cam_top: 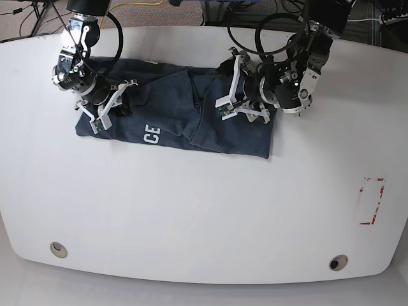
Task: Layout the t-shirt on the table in an organized manner, then fold the t-shirt properly
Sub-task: 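Pinch the folded navy fabric with the left gripper and tuck it in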
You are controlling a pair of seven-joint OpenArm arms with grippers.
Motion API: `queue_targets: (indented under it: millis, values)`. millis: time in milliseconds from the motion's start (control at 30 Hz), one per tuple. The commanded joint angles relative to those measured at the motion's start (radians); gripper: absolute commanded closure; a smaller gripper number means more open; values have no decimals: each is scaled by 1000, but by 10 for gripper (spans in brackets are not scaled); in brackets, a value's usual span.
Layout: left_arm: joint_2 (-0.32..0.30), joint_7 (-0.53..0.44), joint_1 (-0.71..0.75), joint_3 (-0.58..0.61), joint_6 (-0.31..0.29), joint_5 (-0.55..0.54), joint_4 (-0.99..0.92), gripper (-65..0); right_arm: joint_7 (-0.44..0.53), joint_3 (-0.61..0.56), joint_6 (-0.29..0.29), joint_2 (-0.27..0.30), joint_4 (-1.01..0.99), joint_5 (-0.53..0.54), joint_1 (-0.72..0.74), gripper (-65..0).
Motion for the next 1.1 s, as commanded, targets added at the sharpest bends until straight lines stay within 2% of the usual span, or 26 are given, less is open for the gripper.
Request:
queue_targets:
  millis: [0, 233, 400, 700, 933, 1067]
  values:
    - [5, -24, -19, -4, 1, -14, 4, -365, -20, 0, 5, 7, 7, -13, 2, -125]
    - [8, -24, -27, -4, -2, -14, -80, -171, -20, 0, 5, 7, 7, -11, -1, -125]
    - [10, -25, -22, -7, -5, -19, -71, -78, -20, 0, 5, 7, 7, -11, -1, -125]
    - [13, -25, -21, -10, -8, -19, -6, -49, -20, 0, 5, 7, 9, -10, -1, -125]
    - [42, -25, -21, -39, -82, -20, 24, -12, -20, 1, 5, 7, 9, -11, -1, -125]
    - [64, -25, -19, -54, -89, -20, 24, -12, -20, 3, 5, 7, 9, -13, -1, -125]
